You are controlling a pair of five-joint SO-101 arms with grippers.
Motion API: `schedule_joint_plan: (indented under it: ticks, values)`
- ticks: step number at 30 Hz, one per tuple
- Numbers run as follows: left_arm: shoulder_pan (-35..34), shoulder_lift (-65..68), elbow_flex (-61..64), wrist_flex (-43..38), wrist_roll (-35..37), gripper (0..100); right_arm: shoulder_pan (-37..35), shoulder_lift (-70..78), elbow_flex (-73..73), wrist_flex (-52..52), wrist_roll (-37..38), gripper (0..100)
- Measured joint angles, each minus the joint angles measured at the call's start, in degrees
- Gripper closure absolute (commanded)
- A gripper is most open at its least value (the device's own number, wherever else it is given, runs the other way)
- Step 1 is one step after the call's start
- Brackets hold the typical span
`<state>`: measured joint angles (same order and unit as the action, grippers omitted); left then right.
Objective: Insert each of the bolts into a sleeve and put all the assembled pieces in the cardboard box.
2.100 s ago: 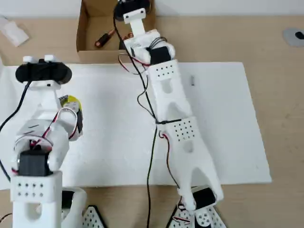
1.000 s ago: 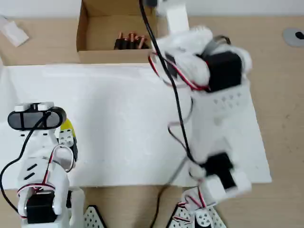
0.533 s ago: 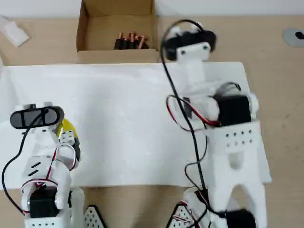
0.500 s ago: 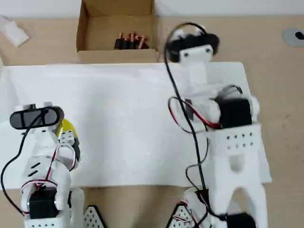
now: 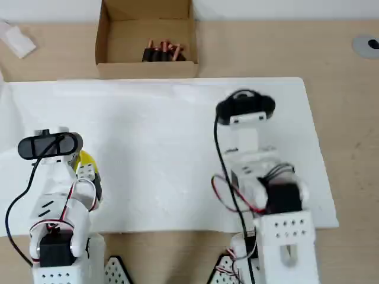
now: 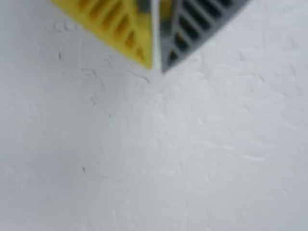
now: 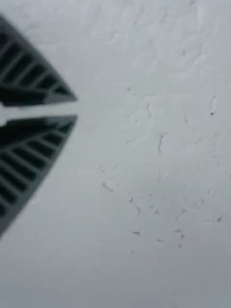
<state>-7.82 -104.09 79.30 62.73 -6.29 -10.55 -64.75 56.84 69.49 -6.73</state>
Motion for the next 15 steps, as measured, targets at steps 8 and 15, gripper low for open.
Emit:
schedule_joint_plan:
  ticks: [8,15]
  values:
    - [0.0,-0.2,0.7,0.0,0.0,99,0.0,-21.3,20.4,-8.1,6.9,98.8]
    - [0.0,0.0,5.0,0.0,0.0,99,0.3,-38.4,31.7,-8.2,9.5,98.8]
